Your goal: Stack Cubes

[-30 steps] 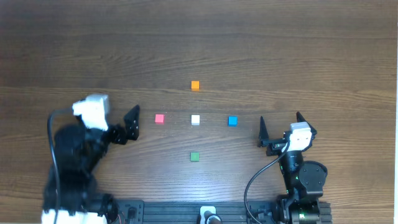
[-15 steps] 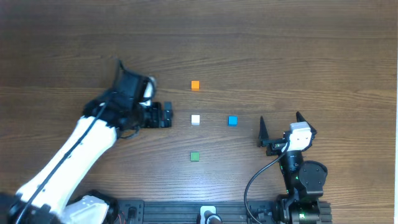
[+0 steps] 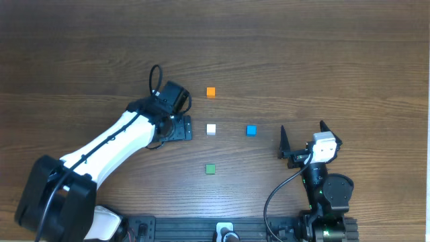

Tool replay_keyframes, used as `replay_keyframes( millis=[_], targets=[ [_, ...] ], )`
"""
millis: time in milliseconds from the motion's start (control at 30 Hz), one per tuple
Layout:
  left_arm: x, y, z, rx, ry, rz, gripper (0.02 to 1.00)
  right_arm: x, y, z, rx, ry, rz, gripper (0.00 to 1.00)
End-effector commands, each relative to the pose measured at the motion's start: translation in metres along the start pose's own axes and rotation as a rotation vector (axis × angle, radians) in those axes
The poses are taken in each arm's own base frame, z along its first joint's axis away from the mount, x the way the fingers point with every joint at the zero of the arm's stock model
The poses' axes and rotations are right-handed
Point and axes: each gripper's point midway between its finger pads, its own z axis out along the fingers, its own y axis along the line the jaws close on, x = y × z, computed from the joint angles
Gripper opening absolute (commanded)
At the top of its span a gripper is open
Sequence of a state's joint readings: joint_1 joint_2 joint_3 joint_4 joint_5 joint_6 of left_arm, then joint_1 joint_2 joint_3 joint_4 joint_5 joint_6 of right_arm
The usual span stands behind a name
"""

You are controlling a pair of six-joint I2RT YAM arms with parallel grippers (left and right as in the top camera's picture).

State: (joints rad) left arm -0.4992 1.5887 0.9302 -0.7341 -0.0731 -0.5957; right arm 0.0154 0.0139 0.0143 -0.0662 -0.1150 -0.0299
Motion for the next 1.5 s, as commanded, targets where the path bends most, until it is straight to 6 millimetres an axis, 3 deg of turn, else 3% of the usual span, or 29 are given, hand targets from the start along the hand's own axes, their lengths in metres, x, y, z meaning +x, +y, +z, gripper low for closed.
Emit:
replay_keyframes(
  millis=[33, 333, 833, 1000, 1200, 1500],
  targets=[
    [-0.014, 0.0, 0.008, -0.034, -0.041, 0.033, 0.89, 0.002, 0.003, 0.0, -0.016, -0.002, -0.002, 0.993],
    [-0.019, -0.005, 0.022, -0.031, -0.047, 0.092, 0.886, 0.002, 0.003, 0.0, -0.016, -0.002, -0.002, 0.991],
    [-0.017, -0.002, 0.029, -0.046, -0.026, 0.115, 0.783, 0.002, 0.003, 0.0, -0.016, -0.002, -0.002, 0.991],
    [-0.015, -0.001, 0.033, -0.051, -0.016, 0.115, 0.689, 0.002, 0.003, 0.0, -0.016, -0.002, -0.002, 0.991],
    [-0.016, -0.003, 0.035, -0.047, -0.017, 0.115, 0.467, 0.002, 0.003, 0.0, -0.016, -0.002, -0.002, 0.993],
    [-0.018, -0.004, 0.035, -0.041, -0.026, 0.096, 0.312, 0.002, 0.003, 0.0, -0.016, -0.002, -0.002, 0.991]
  ],
)
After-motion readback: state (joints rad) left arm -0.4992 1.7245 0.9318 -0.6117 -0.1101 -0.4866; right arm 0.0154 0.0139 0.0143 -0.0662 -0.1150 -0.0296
